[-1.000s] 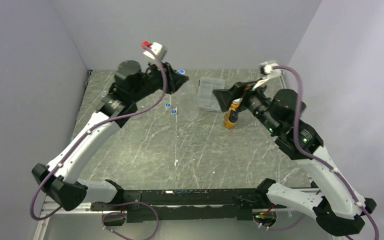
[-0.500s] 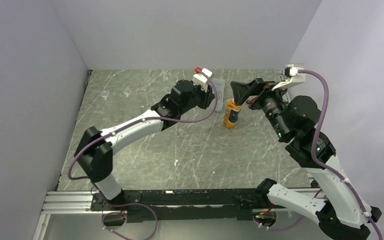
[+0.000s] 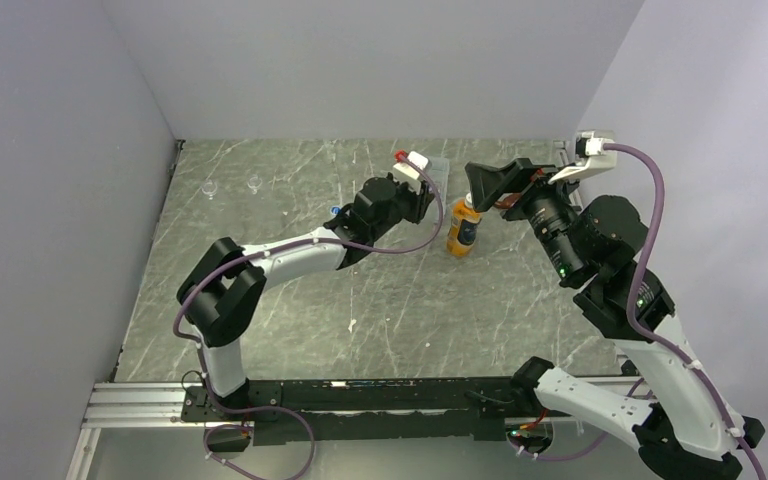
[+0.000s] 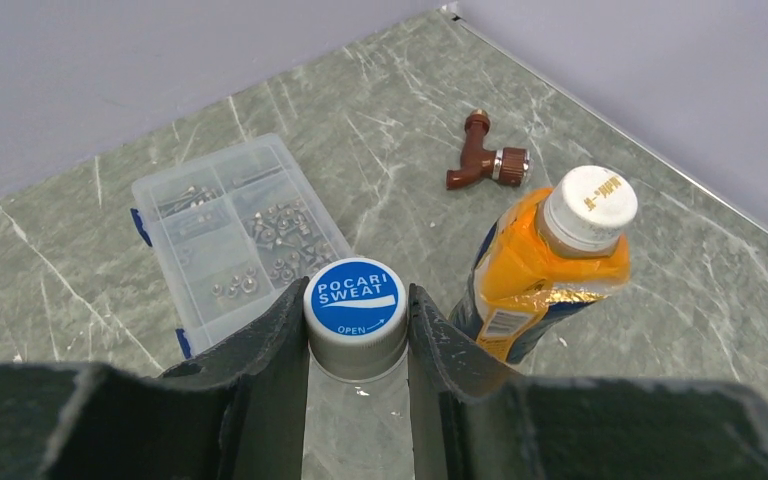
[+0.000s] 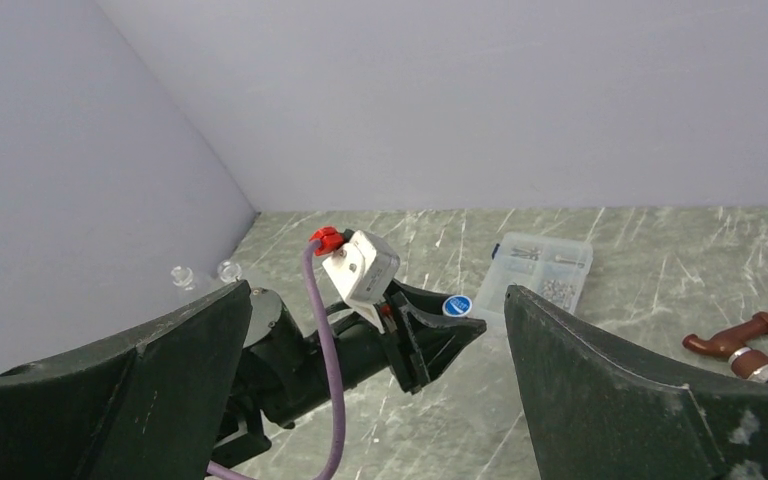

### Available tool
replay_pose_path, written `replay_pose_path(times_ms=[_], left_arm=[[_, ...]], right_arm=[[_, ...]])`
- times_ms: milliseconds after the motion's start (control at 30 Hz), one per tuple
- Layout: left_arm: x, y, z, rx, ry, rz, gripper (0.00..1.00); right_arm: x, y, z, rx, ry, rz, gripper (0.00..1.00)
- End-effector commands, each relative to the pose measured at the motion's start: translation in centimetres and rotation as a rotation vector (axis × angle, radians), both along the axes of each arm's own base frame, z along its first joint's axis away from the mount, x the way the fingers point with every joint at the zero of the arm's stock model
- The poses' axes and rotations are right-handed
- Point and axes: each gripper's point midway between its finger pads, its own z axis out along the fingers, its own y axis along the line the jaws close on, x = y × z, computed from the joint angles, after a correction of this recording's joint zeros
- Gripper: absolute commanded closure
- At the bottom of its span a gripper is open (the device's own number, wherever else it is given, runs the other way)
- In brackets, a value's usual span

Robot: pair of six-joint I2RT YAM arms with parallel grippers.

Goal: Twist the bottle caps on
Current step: Place the plastic bottle at the center of the board.

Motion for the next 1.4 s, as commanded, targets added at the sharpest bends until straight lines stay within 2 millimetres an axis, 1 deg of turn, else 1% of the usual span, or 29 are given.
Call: replay_pose_path(times_ms=[0,100,367,533,600,700,833,933,1000,1100,1200,1367], left_arm=[[0.3,-1.0,2.3,-0.089,-0.077,0.002,1.00],[0.5,-1.1,1.5,-0.083,-0.076,0.006,1.00],[0.4,-1.5,0.0,-0.070,-0.074,-0.004,1.00],[0.3,-1.5,-0.6,-0.059,-0.070,-0.003,0.91],[0.3,-1.5,-0.6,-0.055,-0.067,-0.003,0.85],[0.4,-1.5,-0.7,-0.044,-0.062,0.001,0.69],[0.4,-1.6,-0.6,-0.033,-0.059,0.002,0.50],[0.4,-1.5,-0.7,-0.029,-0.056,0.004,0.38],[0.4,-1.5,-0.7,-0.026,-0.057,0.004,0.36],[0.5,-1.5,-0.6,-0.024,-0.058,0.009,0.29],[0.5,-1.4,-0.3,-0.024,-0.061,0.008,0.26],[0.5,-1.4,0.3,-0.026,-0.065,0.010,0.17]], right_arm=[[-0.1,-0.6,0.9,0.020,-0.048,-0.023,0.00],[0.0,-0.5,0.6,0.015,-0.050,-0.021,0.00],[0.1,-0.1,0.2,0.006,-0.044,-0.006,0.00],[0.1,0.1,0.1,0.008,-0.047,0.004,0.00],[0.1,0.1,0.0,0.005,-0.045,0.005,0.00],[0.2,0.3,-0.2,0.003,-0.043,0.008,0.00],[0.2,0.4,-0.3,-0.001,-0.041,0.010,0.00],[0.2,0.4,-0.4,-0.004,-0.040,0.013,0.00],[0.2,0.5,-0.5,-0.003,-0.041,0.014,0.00],[0.3,0.5,-0.6,-0.006,-0.039,0.016,0.00],[0.3,0.6,-0.6,-0.007,-0.038,0.019,0.00],[0.3,0.6,-0.6,-0.006,-0.039,0.020,0.00]])
